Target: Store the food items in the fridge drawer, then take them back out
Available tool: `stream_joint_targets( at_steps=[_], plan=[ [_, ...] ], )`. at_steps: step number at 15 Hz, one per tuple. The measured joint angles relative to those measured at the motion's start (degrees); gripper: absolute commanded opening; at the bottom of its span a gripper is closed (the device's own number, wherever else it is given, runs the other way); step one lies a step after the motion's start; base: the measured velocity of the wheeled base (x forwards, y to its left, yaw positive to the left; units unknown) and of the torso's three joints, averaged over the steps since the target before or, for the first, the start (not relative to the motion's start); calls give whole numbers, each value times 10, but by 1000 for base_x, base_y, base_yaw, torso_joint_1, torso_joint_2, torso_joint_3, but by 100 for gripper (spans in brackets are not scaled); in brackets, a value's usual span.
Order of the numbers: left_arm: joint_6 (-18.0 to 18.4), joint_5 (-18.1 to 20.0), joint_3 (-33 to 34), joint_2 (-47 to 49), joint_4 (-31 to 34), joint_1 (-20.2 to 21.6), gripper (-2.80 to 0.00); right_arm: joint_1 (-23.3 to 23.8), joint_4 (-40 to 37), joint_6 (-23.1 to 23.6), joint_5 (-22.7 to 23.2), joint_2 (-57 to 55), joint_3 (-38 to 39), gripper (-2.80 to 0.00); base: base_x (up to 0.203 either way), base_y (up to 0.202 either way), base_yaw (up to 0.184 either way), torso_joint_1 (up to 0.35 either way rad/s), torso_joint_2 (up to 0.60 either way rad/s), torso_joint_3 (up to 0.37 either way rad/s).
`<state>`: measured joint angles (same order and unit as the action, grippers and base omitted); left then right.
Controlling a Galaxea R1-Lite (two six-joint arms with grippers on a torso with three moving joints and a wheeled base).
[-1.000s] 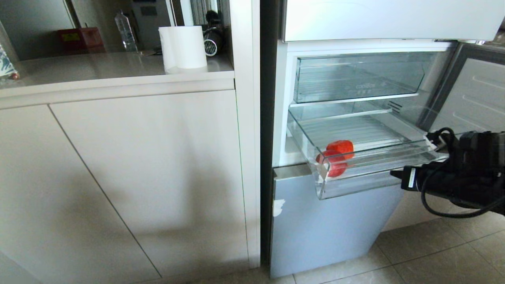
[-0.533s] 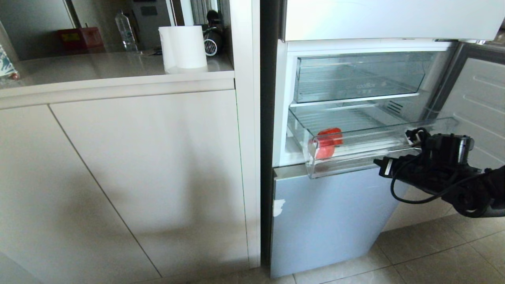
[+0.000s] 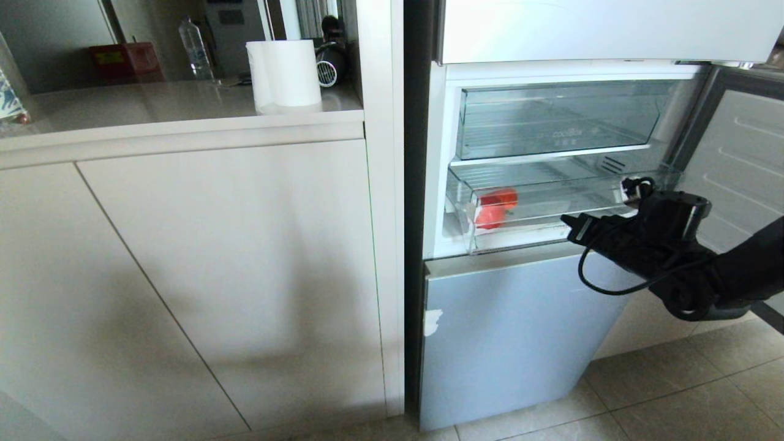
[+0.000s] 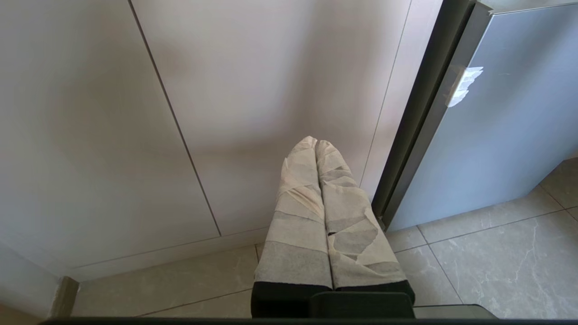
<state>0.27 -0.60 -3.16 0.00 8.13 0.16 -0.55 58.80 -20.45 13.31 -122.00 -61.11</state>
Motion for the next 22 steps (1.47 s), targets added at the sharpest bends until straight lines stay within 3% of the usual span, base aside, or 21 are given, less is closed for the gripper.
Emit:
stream_joint_targets(
  at_steps=[7, 14, 17, 22],
  plan=[
    [0, 0, 0, 0, 0, 0, -280, -20, -41, -32, -23, -71, -146, -280, 0, 0, 0, 0, 0, 0],
    [0, 0, 0, 0, 0, 0, -280, -25, -39, -31, -23, 20, 13, -280, 0, 0, 0, 0, 0, 0],
    [0, 0, 0, 0, 0, 0, -280, -24, -39, -30, -23, 18, 5, -280, 0, 0, 0, 0, 0, 0],
    [0, 0, 0, 0, 0, 0, -280, -23, -47, -31, -27, -56, -90, -280, 0, 0, 0, 0, 0, 0]
  ],
)
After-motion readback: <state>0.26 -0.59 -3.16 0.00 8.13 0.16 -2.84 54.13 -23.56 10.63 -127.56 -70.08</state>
